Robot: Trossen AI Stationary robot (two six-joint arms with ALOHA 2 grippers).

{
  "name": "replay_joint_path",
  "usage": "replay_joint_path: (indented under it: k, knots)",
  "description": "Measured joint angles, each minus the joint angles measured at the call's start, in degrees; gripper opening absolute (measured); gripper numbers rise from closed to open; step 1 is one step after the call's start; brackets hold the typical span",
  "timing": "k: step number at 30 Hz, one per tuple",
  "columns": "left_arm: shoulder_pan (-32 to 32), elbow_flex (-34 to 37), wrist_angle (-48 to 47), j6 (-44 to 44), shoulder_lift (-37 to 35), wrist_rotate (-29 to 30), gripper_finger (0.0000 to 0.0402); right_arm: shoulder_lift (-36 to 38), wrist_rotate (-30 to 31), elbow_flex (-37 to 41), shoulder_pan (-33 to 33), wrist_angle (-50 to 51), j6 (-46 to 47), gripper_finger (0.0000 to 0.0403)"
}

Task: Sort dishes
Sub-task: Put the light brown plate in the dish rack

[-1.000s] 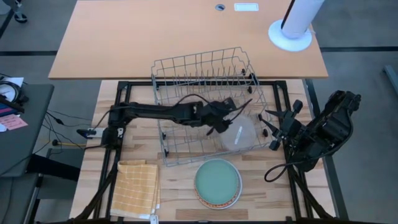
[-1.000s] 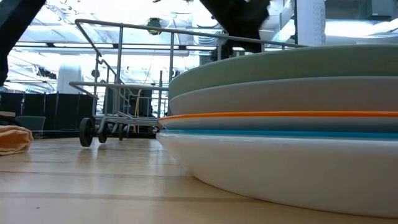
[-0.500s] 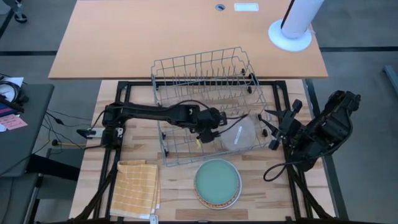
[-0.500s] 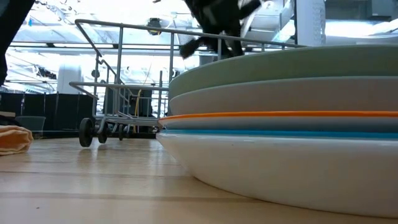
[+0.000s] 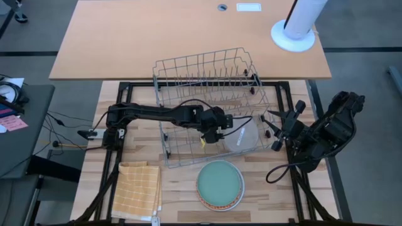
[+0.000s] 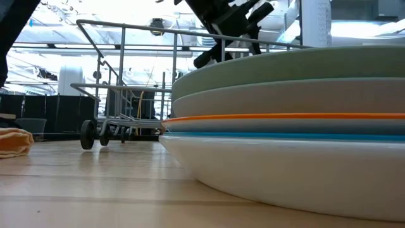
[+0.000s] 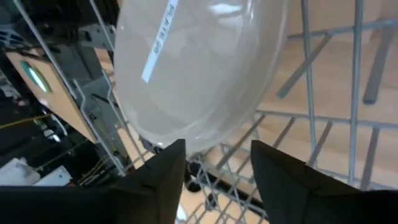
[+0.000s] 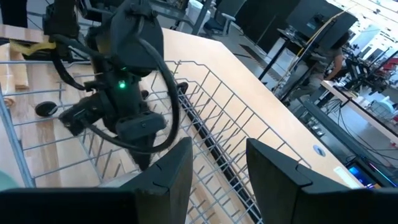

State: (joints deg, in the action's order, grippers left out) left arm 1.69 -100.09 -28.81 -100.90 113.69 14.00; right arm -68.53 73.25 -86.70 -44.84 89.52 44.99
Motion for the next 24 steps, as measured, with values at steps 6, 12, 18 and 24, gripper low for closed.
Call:
replay_joint_path:
  k: [6, 12, 18, 24]
  knots:
    - [-0.15, 0.07, -0.23, -4.5, 3.41, -0.16, 0.0209, 0.0, 0.02, 0.0, 0.0, 0.0, -0.04, 0.0152]
    - [-1.01, -0.06, 5.63, -5.86, 4.66, 3.34, 0.0207, 0.0, 0.11, 0.0, 0.0, -0.02, -0.02, 0.0152]
    - [-1.22, 0.0, 6.75, -7.08, 4.74, 1.26, 0.02, 0.0, 0.11, 0.0, 0.02, 0.07, -0.07, 0.0152]
    - [-1.37, 0.0, 6.37, -5.56, 4.74, 1.31, 0.0138, 0.0, 0.11, 0.0, -0.02, 0.07, -0.07, 0.0152]
